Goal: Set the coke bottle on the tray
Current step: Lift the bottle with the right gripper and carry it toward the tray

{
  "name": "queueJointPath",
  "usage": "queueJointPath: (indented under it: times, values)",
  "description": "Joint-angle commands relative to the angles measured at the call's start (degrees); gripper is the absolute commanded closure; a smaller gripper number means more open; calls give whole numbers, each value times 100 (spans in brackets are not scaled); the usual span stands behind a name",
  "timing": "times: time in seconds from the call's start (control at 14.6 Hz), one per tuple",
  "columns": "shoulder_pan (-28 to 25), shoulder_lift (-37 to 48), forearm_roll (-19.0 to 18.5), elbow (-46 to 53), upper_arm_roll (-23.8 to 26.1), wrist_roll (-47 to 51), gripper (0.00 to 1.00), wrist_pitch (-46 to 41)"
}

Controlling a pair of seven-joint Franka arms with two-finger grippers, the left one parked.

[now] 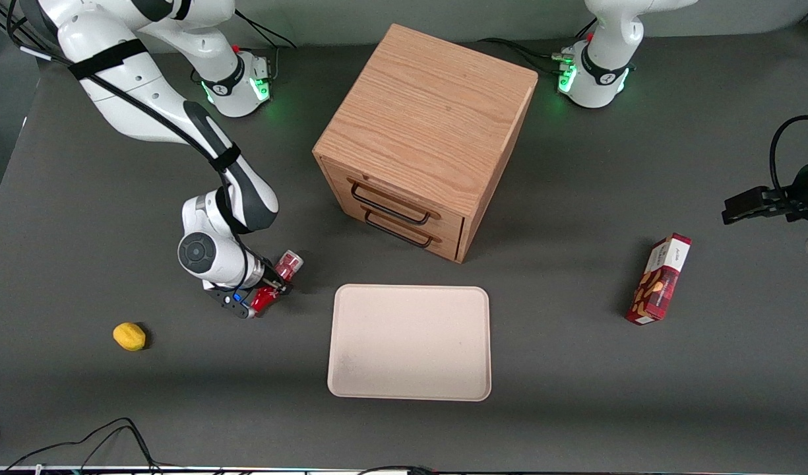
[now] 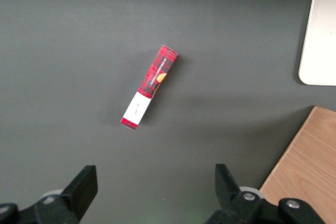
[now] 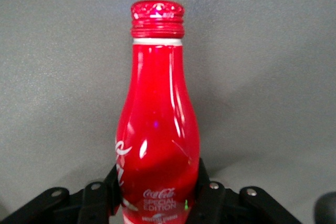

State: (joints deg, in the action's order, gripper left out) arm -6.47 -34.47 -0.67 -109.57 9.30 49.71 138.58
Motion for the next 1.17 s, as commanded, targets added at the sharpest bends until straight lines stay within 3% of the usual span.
queueJointPath:
  times: [0.0,0.34,0.62,0.89,1.1]
  values:
    - [14,229,-170,6,28,39,100,38]
    - [-21,783,-196,1040,28,-749,100,-1454]
    - [-56,706,-222,2489,352,-1332,100,-2430]
    - [-100,-706,-275,4720,966,-2183,100,-3363]
    - [-346,-1876,-302,5472,1161,-2220,100,-2928]
